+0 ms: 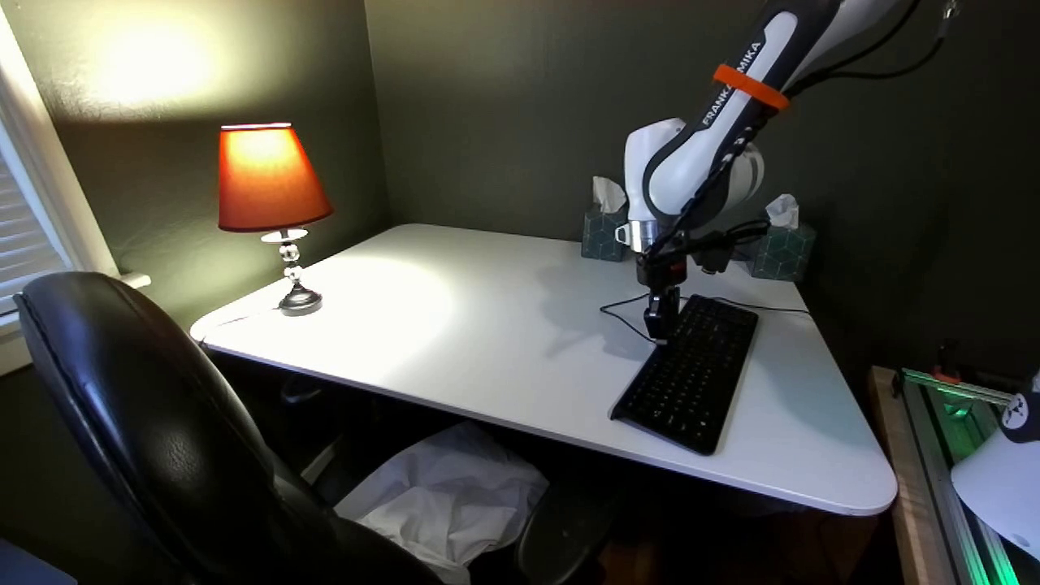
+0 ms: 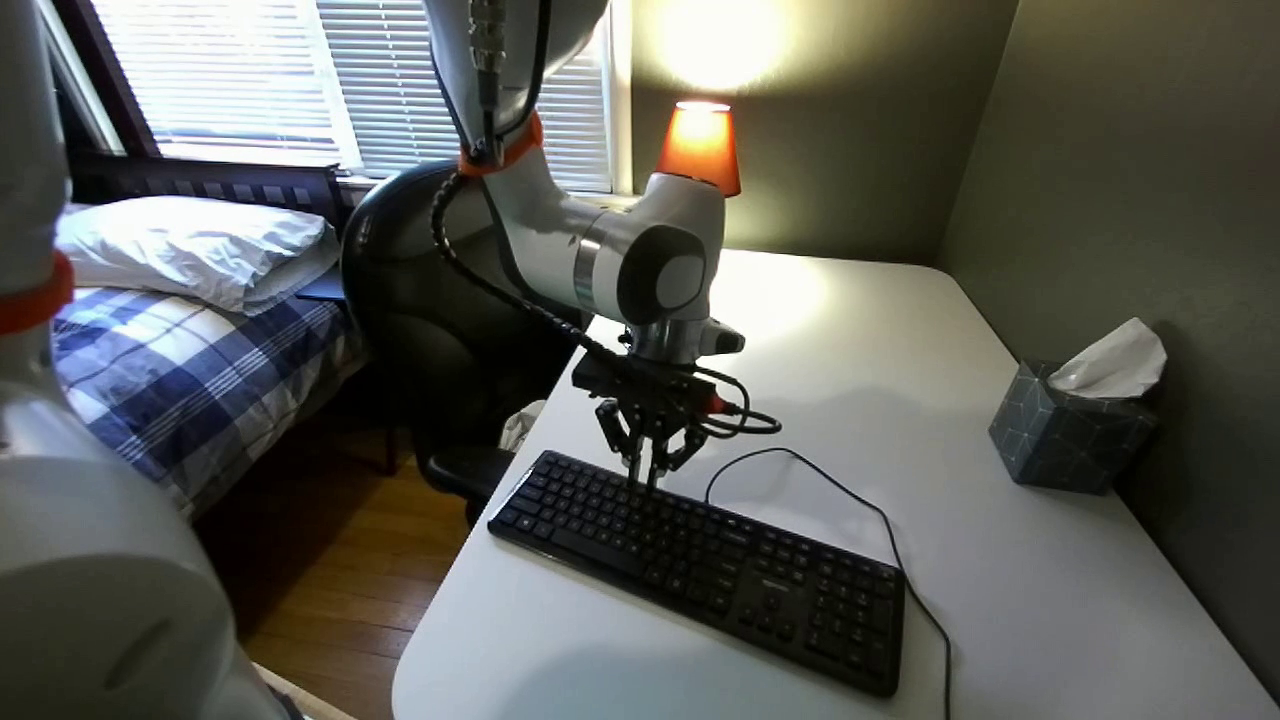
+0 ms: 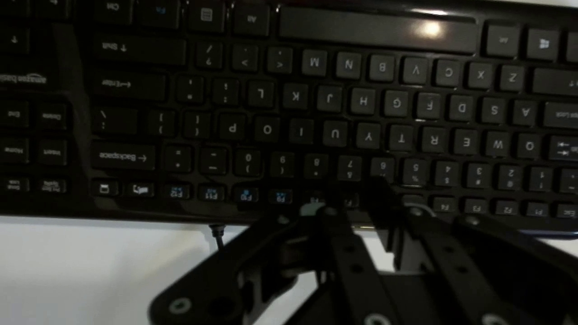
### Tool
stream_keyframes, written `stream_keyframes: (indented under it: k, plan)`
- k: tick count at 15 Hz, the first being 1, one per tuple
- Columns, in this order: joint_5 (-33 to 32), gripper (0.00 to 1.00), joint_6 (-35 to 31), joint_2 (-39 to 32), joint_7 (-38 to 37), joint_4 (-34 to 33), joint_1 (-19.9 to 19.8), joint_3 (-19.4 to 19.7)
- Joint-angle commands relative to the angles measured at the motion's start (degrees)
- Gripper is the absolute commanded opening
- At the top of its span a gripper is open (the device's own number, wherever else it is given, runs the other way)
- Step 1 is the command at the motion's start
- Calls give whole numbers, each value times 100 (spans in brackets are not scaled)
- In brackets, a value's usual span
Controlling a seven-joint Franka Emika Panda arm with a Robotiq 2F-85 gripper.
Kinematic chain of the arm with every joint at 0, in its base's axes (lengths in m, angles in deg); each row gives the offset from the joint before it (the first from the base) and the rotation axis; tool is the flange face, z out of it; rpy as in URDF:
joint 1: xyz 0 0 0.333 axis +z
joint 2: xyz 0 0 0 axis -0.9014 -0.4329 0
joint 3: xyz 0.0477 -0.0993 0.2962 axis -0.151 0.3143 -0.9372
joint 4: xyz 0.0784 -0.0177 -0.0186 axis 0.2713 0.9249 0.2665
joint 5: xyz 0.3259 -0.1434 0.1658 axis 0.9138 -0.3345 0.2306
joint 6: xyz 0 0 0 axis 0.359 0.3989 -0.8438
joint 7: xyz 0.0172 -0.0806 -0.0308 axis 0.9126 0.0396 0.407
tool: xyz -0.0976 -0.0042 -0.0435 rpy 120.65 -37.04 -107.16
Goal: Press the keyboard
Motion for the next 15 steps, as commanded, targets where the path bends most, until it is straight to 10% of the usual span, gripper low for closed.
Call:
stream_keyframes:
  k: [1,7,15]
  plan:
    - [-34,55,-72,280,-129,238,39,15]
    - [-62,99,-119,627,-250,434,68,40]
    - [-228,100,-142,1219,-552,785,110,102]
